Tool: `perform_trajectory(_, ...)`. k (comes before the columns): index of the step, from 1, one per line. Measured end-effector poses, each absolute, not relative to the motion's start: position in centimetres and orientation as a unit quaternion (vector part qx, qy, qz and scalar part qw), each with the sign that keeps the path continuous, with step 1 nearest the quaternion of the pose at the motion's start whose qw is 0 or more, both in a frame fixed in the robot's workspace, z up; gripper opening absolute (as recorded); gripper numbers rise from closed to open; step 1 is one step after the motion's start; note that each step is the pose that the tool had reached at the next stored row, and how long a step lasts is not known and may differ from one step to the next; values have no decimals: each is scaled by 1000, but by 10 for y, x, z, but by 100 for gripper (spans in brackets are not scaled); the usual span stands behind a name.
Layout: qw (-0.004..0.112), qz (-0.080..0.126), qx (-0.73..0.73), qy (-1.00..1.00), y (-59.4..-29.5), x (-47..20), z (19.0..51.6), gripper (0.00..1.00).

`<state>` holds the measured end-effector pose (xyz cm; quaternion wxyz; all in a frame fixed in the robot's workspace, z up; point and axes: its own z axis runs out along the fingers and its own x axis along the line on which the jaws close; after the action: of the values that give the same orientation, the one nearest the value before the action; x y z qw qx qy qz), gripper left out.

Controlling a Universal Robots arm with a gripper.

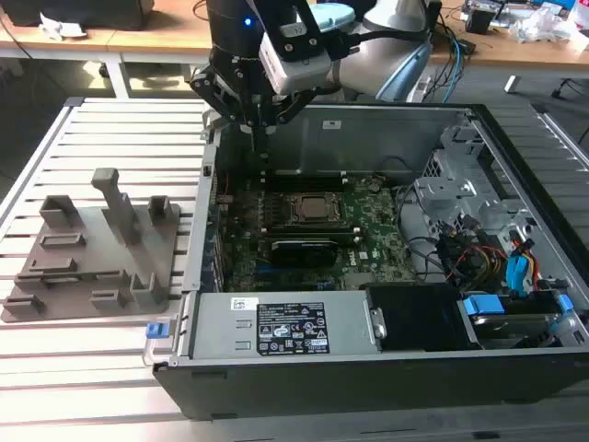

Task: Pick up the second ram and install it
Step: 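Reach for the second ram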

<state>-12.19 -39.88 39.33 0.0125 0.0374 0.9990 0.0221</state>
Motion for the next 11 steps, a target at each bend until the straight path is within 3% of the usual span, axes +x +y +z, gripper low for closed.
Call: perform_trajectory(11, 13, 22, 37, 999, -399, -179, 393, 11)
